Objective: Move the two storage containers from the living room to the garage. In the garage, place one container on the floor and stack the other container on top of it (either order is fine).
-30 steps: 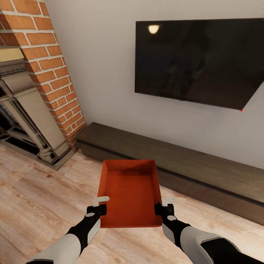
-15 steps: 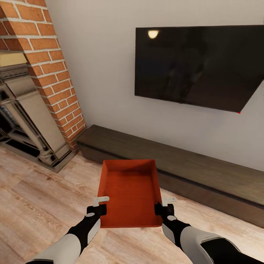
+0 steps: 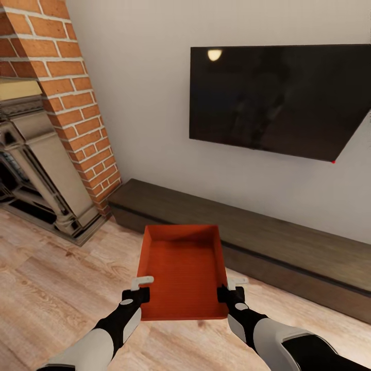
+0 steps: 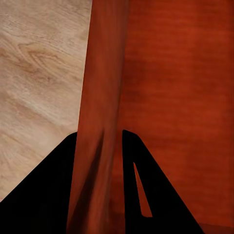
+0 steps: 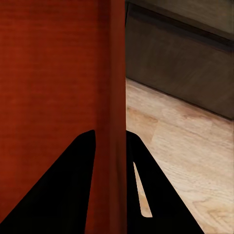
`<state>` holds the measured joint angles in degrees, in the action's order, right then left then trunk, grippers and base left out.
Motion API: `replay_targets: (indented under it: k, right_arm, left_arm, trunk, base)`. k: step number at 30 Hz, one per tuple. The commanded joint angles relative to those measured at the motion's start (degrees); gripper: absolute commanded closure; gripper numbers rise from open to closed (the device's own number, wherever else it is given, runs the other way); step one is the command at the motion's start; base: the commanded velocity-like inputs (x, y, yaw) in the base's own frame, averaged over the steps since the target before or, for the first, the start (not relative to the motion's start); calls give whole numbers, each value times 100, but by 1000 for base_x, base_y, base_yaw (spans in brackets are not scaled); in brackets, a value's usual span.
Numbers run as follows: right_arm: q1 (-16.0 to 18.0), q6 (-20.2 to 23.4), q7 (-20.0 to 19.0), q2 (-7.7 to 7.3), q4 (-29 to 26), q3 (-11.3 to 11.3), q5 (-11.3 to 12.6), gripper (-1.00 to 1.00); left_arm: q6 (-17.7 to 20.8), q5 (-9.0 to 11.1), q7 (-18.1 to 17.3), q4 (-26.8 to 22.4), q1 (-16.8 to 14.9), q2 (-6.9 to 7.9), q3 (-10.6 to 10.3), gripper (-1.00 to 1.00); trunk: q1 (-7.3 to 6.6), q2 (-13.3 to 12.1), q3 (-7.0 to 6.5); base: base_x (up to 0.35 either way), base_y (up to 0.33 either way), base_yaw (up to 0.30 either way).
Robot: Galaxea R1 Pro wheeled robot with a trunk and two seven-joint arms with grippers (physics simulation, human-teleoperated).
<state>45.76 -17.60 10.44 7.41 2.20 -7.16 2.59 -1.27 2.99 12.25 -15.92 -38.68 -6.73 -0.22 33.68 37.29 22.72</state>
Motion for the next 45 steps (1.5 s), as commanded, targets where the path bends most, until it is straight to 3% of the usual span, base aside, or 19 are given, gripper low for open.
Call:
replay_targets:
  k: [1, 45]
  right_arm:
    - [12, -42, -42, 6, -36, 251, -180, 100]
    - [12, -42, -42, 6, -36, 251, -180, 100]
  left_arm:
    - [-13, 38, 128, 19, 1, 58, 30, 100]
    - [-13, 52, 128, 25, 1, 70, 38, 100]
  trunk:
    - [1, 6, -2]
    - [1, 6, -392]
  base:
    - [0, 0, 0]
    - [0, 0, 0]
